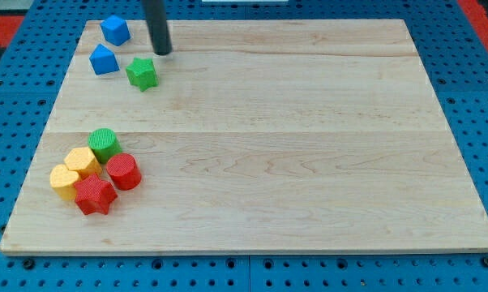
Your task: Move the green star diagonal to the bottom of the blue triangle
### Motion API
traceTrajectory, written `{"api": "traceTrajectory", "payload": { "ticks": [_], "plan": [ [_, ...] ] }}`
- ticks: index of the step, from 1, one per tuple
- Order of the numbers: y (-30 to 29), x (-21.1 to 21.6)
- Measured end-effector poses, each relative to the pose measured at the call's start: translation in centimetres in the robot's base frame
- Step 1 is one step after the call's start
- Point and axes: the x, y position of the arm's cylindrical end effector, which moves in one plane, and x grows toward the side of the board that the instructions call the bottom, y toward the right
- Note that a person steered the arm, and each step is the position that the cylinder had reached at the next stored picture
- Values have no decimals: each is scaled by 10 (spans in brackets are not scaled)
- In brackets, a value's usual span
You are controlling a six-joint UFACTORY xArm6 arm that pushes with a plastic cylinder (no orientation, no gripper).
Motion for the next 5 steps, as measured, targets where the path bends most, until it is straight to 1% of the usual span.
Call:
{"api": "traceTrajectory", "payload": {
  "ticks": [1, 2, 3, 4, 5],
  "plan": [
    [-15, 26],
    [-45, 60],
    [-37, 58],
    [-7, -7],
    [-63, -55]
  ]
}}
